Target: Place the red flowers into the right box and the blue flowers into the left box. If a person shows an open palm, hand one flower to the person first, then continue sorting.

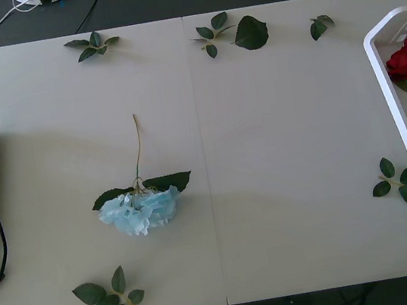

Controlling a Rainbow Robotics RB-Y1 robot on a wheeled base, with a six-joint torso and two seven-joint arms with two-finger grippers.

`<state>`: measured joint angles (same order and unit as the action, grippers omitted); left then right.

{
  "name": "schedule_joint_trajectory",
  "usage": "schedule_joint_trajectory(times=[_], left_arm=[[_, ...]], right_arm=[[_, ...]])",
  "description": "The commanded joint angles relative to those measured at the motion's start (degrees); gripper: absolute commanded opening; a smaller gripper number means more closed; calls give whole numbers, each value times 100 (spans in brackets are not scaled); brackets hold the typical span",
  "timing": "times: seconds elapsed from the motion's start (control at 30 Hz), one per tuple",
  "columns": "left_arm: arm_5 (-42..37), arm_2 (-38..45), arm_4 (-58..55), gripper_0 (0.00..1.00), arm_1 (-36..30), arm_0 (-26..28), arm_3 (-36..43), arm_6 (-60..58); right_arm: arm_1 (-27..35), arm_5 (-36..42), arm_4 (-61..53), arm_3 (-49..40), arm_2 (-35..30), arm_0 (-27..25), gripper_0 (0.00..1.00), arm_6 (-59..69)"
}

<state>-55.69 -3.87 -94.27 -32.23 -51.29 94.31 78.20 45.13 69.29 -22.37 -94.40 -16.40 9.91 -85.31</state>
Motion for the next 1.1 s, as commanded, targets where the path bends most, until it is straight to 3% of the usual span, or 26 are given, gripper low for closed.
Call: schedule_joint_trajectory(times=[0.03,0.37,0.53,0.67,0.73,0.83,1.1], left_arm=[[85,439,761,100,-152,277,562,-2379],[102,1213,708,100,-231,383,1827,-4128],[14,1257,1534,100,-328,348,2434,-6660],[-636,1257,2123,100,-477,348,2724,-8347],[-768,1257,2202,100,-495,348,2750,-8567],[-1699,1151,2703,100,-749,348,3005,-10035],[-3255,255,4056,100,-1180,453,3541,-13163]], right_arm=[[251,-337,128,186,75,293,100,-91],[251,-373,5,168,75,284,100,-188],[251,-118,-417,-52,-65,275,100,-302],[251,208,-1059,-526,-302,196,100,-381],[251,243,-1164,-614,-338,169,100,-407],[189,287,-1894,-1186,-452,29,100,-706],[-347,278,-3643,-2100,-698,20,100,-1743]])
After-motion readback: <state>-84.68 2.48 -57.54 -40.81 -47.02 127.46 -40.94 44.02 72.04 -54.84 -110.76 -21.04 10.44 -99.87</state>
